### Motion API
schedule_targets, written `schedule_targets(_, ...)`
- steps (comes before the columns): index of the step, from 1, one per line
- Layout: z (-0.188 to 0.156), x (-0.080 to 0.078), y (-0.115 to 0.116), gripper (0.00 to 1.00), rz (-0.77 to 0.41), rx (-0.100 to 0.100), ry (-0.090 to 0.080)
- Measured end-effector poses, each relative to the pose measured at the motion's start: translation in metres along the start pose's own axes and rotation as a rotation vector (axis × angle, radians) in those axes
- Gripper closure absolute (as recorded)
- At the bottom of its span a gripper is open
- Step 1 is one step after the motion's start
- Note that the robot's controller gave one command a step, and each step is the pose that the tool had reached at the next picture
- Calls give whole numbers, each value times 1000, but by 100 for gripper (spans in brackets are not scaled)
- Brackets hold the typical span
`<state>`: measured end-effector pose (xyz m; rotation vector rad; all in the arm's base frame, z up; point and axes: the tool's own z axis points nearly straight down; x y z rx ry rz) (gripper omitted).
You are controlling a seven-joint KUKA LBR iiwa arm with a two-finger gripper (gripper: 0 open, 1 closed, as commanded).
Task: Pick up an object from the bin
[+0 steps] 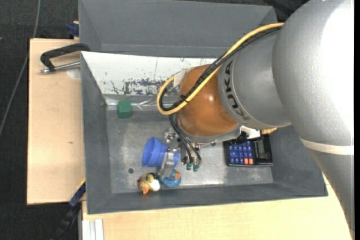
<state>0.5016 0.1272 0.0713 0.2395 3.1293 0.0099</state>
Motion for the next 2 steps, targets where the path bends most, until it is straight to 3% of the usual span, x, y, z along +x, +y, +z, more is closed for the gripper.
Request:
schedule_targets(1,-213,5,-4,100,19,-1,-2)
schedule_targets(2,-224,5,-4,100,20,-3,-6)
